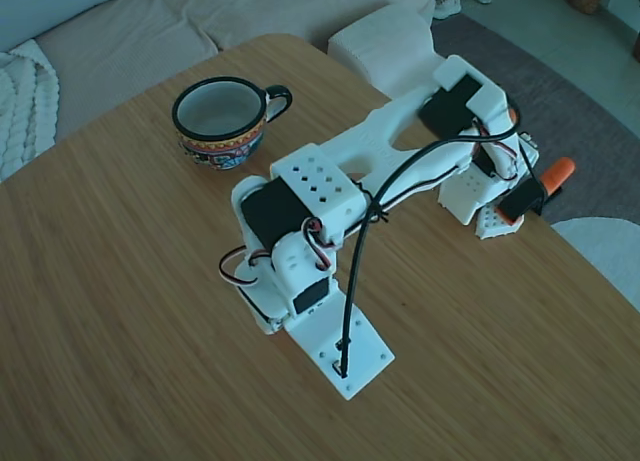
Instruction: Grasp a red cap and put it in the cup.
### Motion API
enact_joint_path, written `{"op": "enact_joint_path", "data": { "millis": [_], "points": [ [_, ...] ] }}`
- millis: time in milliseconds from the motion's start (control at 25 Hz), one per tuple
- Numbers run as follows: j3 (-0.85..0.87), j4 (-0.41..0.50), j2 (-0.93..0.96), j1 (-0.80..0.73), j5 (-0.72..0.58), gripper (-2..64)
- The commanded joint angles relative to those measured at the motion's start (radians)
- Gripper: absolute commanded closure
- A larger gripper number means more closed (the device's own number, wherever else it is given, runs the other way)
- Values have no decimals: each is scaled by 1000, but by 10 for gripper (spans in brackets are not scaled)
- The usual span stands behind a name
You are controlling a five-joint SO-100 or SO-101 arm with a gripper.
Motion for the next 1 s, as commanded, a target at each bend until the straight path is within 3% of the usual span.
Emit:
{"op": "enact_joint_path", "data": {
  "millis": [0,200,680,960],
  "points": [
    [-146,58,29,2,9,559],
    [-383,207,29,20,9,559],
    [-462,209,110,92,2,558],
    [-460,209,172,249,2,558]
  ]
}}
